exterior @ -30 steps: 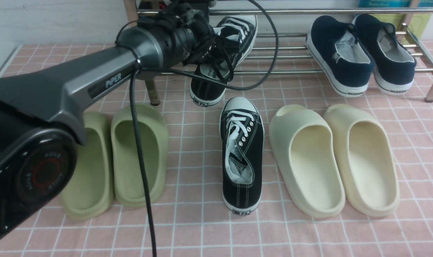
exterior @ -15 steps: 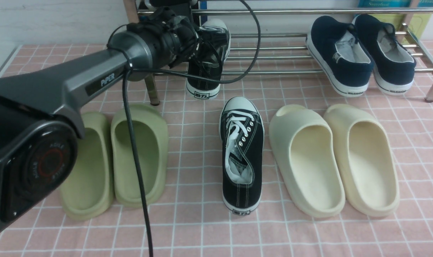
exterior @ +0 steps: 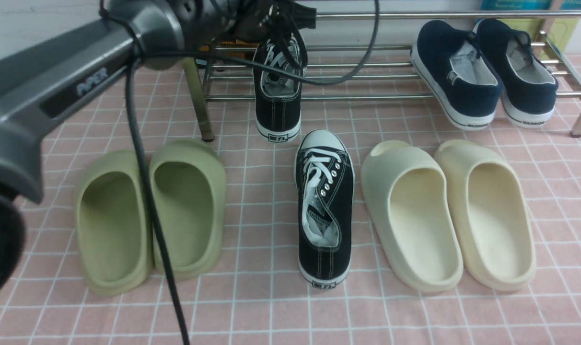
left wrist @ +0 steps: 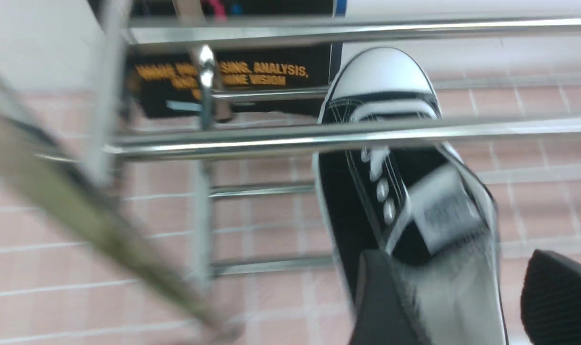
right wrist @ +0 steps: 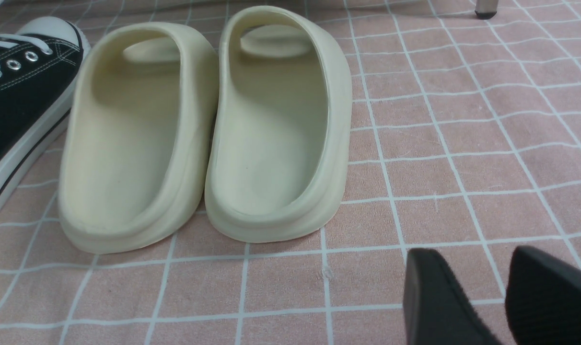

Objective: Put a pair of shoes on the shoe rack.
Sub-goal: Use the left arm to grab the shoe closest to it

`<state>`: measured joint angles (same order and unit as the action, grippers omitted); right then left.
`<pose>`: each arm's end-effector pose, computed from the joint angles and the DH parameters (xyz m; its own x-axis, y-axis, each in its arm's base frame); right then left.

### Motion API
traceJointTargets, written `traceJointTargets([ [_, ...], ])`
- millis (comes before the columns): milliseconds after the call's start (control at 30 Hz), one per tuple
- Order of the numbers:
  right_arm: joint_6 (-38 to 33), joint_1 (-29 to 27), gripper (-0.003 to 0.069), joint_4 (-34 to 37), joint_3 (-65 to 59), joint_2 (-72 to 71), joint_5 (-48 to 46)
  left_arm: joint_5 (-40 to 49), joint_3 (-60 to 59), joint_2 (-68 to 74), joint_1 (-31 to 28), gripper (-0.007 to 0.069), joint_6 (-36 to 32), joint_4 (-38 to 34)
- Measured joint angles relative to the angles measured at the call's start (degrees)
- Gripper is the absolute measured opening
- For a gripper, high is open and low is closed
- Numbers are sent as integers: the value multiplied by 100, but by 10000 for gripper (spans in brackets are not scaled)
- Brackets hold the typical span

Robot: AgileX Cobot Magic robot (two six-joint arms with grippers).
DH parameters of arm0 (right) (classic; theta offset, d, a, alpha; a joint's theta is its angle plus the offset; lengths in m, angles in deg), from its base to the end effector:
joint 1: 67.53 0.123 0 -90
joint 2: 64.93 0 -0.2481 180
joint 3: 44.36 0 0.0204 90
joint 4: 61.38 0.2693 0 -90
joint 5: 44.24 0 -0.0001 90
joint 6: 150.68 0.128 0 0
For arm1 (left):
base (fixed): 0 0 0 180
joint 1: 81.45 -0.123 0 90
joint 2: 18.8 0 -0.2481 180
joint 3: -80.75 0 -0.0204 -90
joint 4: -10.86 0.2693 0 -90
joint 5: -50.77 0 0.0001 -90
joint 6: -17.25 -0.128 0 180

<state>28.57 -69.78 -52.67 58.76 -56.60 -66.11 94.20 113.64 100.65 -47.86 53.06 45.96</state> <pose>0.1436 0.0016 0.1646 -0.2892 0.1390 -0.9471 0.0224 0.9901 0.1385 0.4334 -0.2270 0.3092 -0.5002 0.1640 -0.8502 0.1618 0.9823 0.0943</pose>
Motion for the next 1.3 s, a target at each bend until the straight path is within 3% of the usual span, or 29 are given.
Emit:
traceJointTargets([
  [167, 0, 0, 239, 0, 0, 0, 0, 1509, -45, -628, 475, 345, -1414, -652],
  [267, 0, 0, 239, 0, 0, 0, 0, 1650, -268, -831, 560, 328, -1534, -945],
  [467, 0, 0, 239, 0, 0, 0, 0, 692, -2438, -1419, 700, 306, -1326, -2105],
  [633, 0, 0, 239, 0, 0, 0, 0, -423, -3742, -1360, 700, 306, -729, -2301],
  [833, 0, 0, 239, 0, 0, 0, 0, -1246, -3894, -1160, 700, 337, -294, -2171],
  [967, 0, 0, 239, 0, 0, 0, 0, -1743, -3894, -963, 700, 432, -244, -2136],
  [1067, 0, 0, 239, 0, 0, 0, 0, -1922, -3894, -791, 700, 461, -244, -2096],
  [1233, 0, 0, 239, 0, 0, 0, 0, -2255, -3894, -442, 700, 420, -239, -2070],
  [1300, 0, 0, 239, 0, 0, 0, 0, -2320, -3894, -289, 700, 362, -214, -2070],
])
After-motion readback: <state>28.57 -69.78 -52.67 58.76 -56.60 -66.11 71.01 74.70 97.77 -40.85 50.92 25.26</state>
